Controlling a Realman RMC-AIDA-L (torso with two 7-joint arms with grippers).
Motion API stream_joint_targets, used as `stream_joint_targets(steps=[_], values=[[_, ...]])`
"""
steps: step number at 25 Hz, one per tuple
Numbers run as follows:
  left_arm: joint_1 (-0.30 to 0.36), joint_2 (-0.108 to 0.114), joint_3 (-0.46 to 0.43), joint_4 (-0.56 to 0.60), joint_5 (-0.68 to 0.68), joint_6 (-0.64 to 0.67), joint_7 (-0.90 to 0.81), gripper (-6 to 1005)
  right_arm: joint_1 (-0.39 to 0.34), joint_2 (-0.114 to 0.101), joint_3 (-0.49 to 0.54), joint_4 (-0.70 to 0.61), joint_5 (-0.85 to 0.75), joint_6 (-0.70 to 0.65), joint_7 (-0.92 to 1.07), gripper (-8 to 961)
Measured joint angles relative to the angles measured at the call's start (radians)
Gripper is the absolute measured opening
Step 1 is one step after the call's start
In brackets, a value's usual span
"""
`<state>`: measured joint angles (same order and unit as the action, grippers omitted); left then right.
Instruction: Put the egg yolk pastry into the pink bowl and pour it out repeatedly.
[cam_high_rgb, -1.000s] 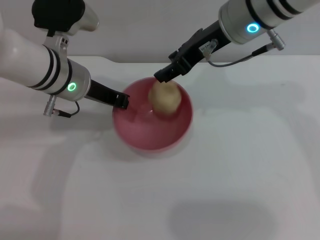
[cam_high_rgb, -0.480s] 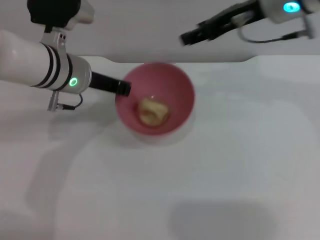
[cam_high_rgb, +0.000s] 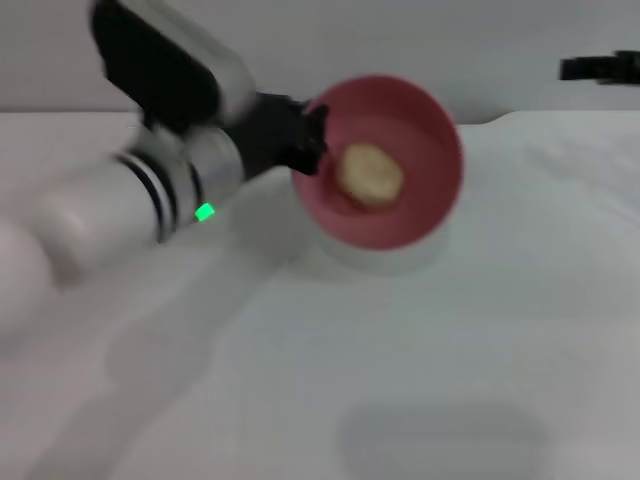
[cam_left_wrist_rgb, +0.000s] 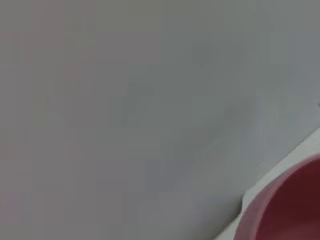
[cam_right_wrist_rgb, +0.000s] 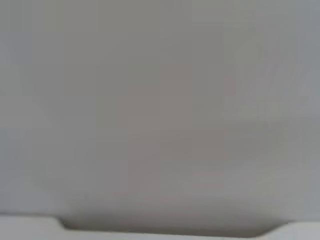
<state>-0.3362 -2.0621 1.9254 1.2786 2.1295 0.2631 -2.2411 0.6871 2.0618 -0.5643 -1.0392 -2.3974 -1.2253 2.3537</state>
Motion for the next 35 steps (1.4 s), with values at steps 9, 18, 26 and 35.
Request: stream_joint_targets(steps=[9, 18, 26, 35], values=[[0.029, -0.009, 0.524, -0.22, 0.076, -0.919, 0.258, -1, -0.06, 0.004, 0.092, 0.01, 0.0, -0.006, -0.01, 610], [-0.109, -0.017, 0.636, -0.451, 0.083, -1.158, 0.273, -2, -0.051, 0.005, 0.08, 0.02, 0.0, -0.005, -0.01, 609], [-0.175, -0.016, 0.673, -0.537, 0.082, -1.201, 0.558, -1, -0.063, 0.008, 0.086, 0.031, 0.003, -0.006, -0.01, 609], [-0.173, -0.017, 0.672, -0.524, 0.049, -1.166, 0.576, -1, -0.063, 0.009, 0.082, 0.05, 0.011, -0.007, -0.01, 608]])
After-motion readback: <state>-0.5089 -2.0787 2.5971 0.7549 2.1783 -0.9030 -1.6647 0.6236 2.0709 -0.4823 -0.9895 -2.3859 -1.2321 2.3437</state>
